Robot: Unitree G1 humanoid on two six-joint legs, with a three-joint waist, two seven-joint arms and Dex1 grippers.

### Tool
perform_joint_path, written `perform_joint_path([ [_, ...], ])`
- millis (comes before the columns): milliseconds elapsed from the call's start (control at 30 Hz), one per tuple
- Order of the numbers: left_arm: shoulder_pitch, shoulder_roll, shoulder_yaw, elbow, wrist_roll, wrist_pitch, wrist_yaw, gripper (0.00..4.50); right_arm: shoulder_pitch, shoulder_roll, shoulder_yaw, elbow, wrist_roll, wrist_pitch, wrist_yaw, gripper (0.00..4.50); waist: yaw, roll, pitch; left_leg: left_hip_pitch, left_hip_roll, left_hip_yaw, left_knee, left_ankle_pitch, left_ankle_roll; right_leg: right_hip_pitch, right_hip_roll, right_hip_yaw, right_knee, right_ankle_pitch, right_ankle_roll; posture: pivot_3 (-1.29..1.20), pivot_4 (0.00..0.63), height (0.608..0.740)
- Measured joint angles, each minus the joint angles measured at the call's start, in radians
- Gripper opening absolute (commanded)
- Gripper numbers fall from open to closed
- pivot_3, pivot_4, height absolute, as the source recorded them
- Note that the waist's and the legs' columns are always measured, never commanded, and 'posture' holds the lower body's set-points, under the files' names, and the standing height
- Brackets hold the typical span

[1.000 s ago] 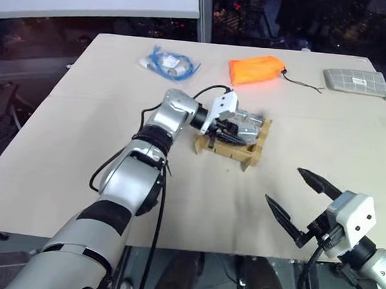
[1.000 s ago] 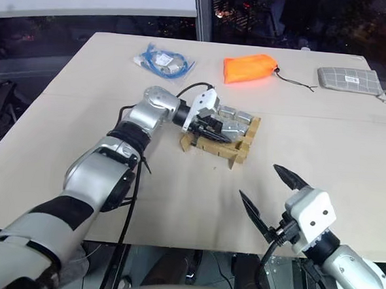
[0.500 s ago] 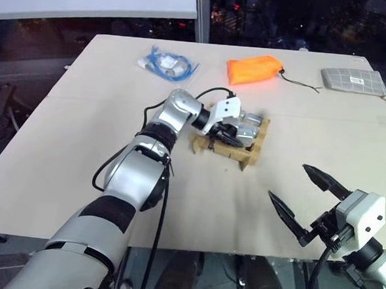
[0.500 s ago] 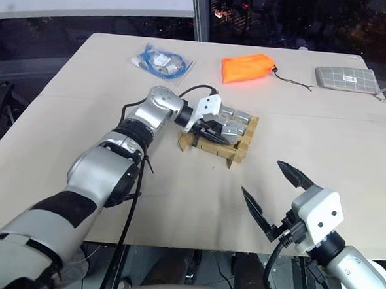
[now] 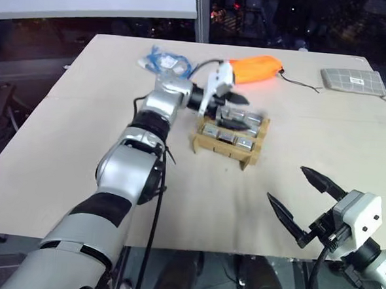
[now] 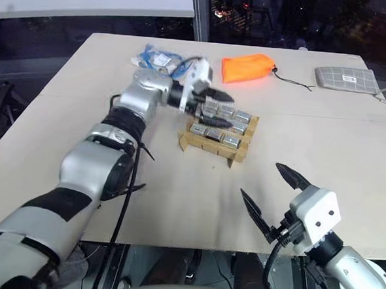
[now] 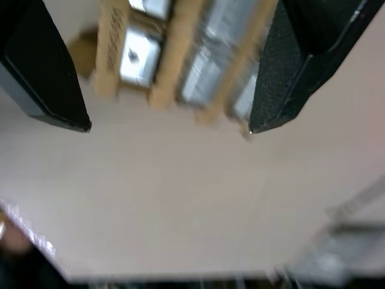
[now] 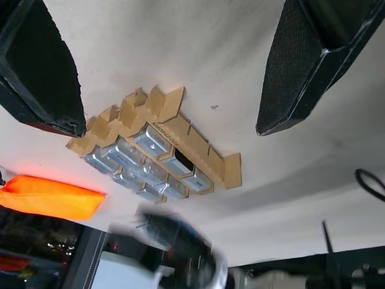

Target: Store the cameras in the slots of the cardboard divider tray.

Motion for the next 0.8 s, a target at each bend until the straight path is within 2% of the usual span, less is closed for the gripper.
perform_joint_path([
  [100,0.007,0.017,0.033,-0.060,-0.033,0.042,0.022,4.44,-0.005,0.001,0.000,0.000,0.005,0.018,0.006,4.50,0.002,0.000,0.000,0.000,0.000,0.000,0.000,0.000,0.000,0.000,0.000,0.000,0.000,0.000,0.000,0.00,0.150,0.740],
  [133,0.222,0.072,0.183,-0.387,-0.144,0.223,0.190,4.44,-0.087,0.028,-0.026,0.045,0.011,0.088,-0.004,4.50,-0.014,0.003,-0.002,0.002,0.001,0.002,0.000,0.000,0.000,0.000,-0.004,0.004,0.001,0.000,0.000,0.00,0.150,0.740],
  [167,0.254,0.080,0.200,-0.406,-0.152,0.250,0.210,4.44,-0.090,0.033,-0.043,0.062,0.011,0.097,-0.012,4.50,-0.022,0.003,-0.002,0.002,0.001,0.003,-0.001,0.000,0.000,0.000,-0.004,0.004,0.001,0.000,-0.001,0.00,0.150,0.740],
  [267,0.571,0.146,0.284,-0.742,-0.206,0.398,0.333,4.44,-0.115,0.039,-0.097,0.150,0.023,0.127,0.021,4.50,-0.026,0.003,-0.002,0.002,0.003,0.004,-0.003,0.000,-0.001,-0.002,-0.004,0.006,0.002,0.001,-0.001,0.00,0.150,0.740],
  [300,0.681,0.157,0.297,-0.842,-0.217,0.440,0.380,4.44,-0.116,0.041,-0.115,0.173,0.024,0.133,0.045,4.50,-0.019,0.003,-0.002,0.001,0.003,0.002,-0.003,0.000,-0.001,-0.003,-0.004,0.006,0.001,0.001,-0.001,0.00,0.150,0.740],
  [367,0.775,0.156,0.306,-0.939,-0.232,0.488,0.432,4.44,-0.119,0.041,-0.128,0.194,0.024,0.135,0.080,4.50,0.013,0.002,-0.002,-0.001,0.003,-0.001,-0.001,0.000,-0.001,-0.002,-0.005,0.004,0.001,0.001,-0.002,0.00,0.150,0.740],
  [400,0.896,0.176,0.342,-1.074,-0.259,0.494,0.456,4.44,-0.118,0.040,-0.151,0.207,0.030,0.128,0.134,4.50,0.017,0.002,-0.002,0.000,0.002,-0.001,-0.001,0.000,-0.001,-0.002,-0.005,0.003,-0.001,0.001,-0.002,0.00,0.150,0.740],
  [533,1.168,0.204,0.404,-1.258,-0.312,0.506,0.473,4.44,-0.064,0.037,-0.254,0.281,0.049,0.120,0.253,4.50,0.038,0.004,-0.004,0.002,0.001,0.001,-0.002,-0.001,0.001,0.001,-0.008,0.004,-0.003,0.001,-0.002,0.00,0.150,0.740],
  [700,1.322,0.217,0.418,-1.389,-0.374,0.528,0.518,4.44,-0.055,0.038,-0.331,0.338,0.055,0.114,0.366,4.50,0.050,0.004,-0.004,0.005,0.002,0.000,-0.001,-0.002,-0.001,0.006,-0.008,0.004,-0.003,-0.002,-0.006,0.00,0.150,0.740],
  [800,1.367,0.221,0.441,-1.408,-0.387,0.522,0.539,4.44,-0.066,0.038,-0.350,0.369,0.054,0.115,0.405,4.50,0.047,0.005,-0.004,0.005,0.002,0.001,-0.001,-0.001,0.000,0.006,-0.007,0.004,-0.003,-0.002,-0.006,0.00,0.150,0.740],
])
